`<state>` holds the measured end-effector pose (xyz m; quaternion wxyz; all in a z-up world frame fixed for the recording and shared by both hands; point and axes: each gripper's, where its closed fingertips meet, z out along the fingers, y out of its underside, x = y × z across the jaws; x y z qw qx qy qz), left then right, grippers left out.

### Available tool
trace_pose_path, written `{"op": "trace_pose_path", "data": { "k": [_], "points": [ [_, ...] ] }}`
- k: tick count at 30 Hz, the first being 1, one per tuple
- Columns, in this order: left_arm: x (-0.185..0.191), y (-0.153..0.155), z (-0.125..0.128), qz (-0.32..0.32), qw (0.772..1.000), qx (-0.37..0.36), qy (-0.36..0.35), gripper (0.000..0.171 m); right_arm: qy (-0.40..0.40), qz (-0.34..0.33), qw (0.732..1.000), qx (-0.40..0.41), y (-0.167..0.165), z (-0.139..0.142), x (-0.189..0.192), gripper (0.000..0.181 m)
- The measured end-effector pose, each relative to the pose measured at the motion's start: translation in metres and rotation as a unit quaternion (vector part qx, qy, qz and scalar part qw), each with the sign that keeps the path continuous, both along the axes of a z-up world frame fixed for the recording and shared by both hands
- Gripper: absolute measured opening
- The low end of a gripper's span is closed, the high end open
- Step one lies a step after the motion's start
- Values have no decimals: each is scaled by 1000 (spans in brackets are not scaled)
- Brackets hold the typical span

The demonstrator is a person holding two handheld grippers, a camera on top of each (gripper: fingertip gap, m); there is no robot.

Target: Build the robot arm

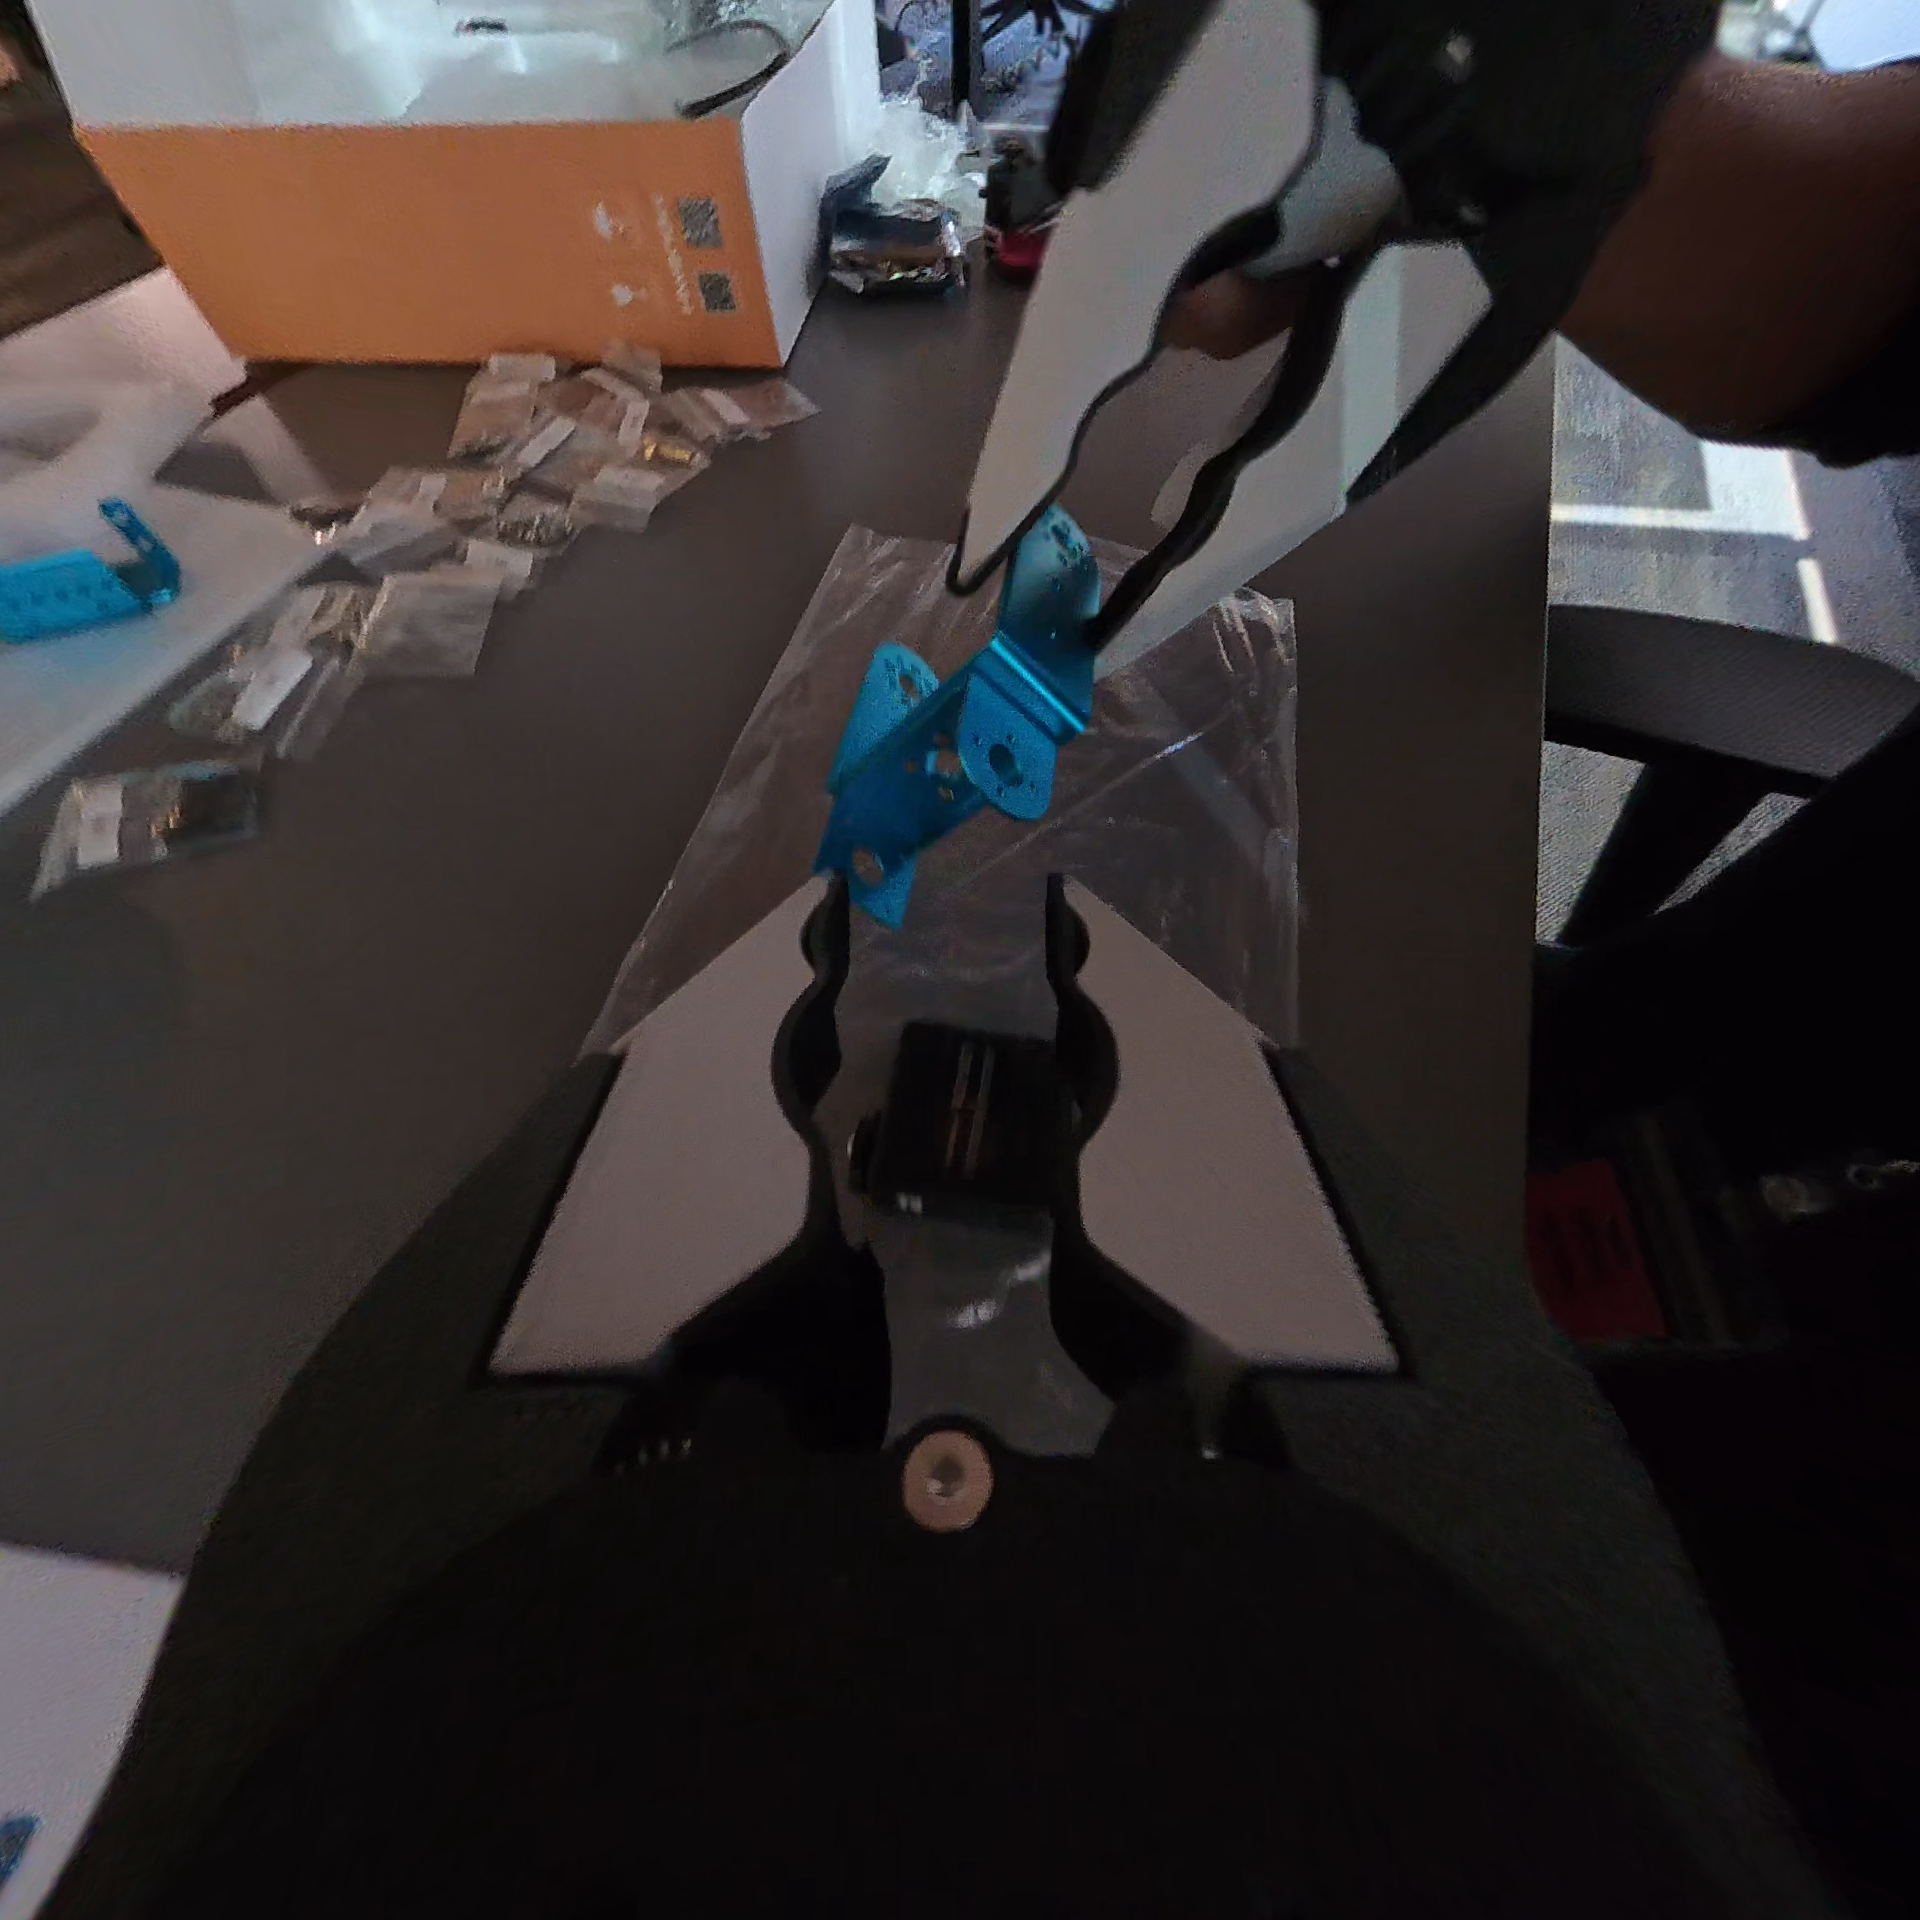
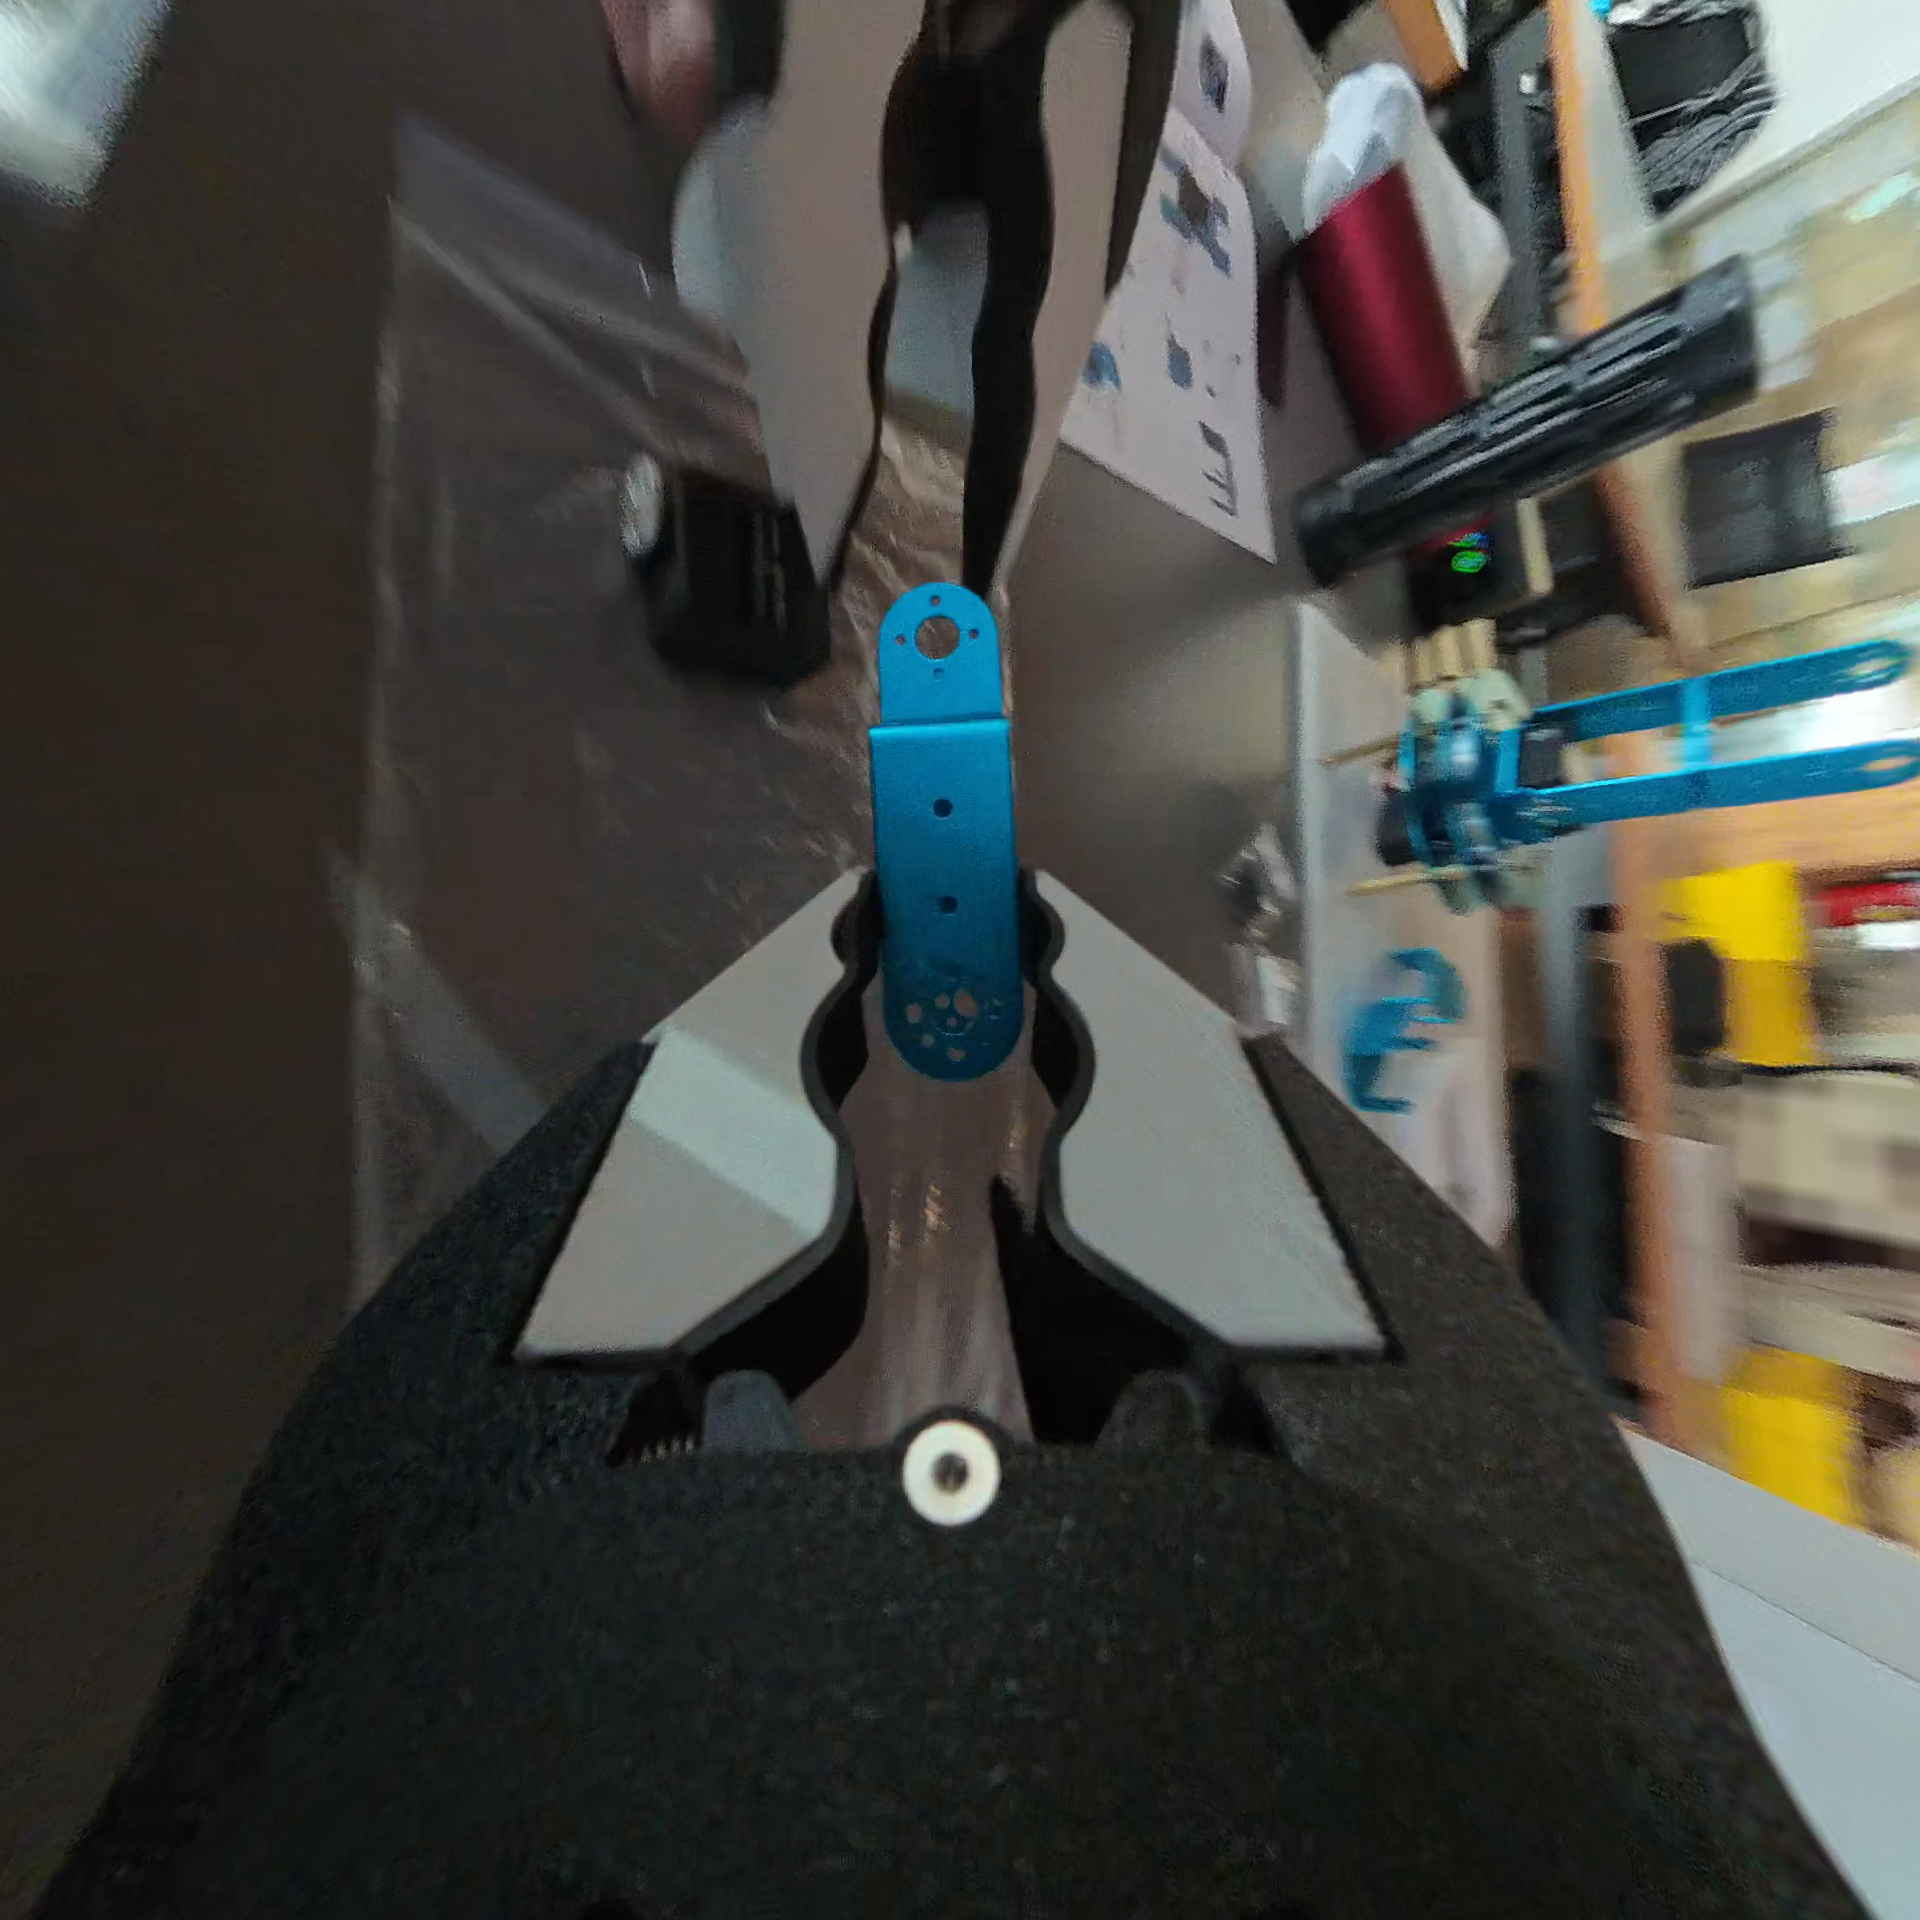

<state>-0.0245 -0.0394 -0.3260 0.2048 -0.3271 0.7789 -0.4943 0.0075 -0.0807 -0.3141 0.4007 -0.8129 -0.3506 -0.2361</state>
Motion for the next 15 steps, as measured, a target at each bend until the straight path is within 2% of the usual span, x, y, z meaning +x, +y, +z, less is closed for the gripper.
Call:
{"op": "trace_pose_path", "data": {
  "k": [2, 6, 9, 13, 15],
  "points": [
    [-9, 11, -6, 6, 999, -14, 35, 39, -88, -4, 996, 0, 1, -9, 2, 26],
    [-27, 24, -21, 8, 996, -11, 86, 46, -178, 12, 984, 7, 6, -26, -9, 26],
    [-34, 28, -31, 15, 995, 10, 98, 57, -214, 28, 976, 24, 7, -31, -20, 26],
    [-32, 26, -38, 19, 993, 21, 112, 59, -250, 39, 967, 27, 7, -37, -25, 26],
    [-30, 24, -40, 16, 993, 32, 112, 61, -242, 42, 969, 19, 6, -39, -26, 27]
  ]
}}
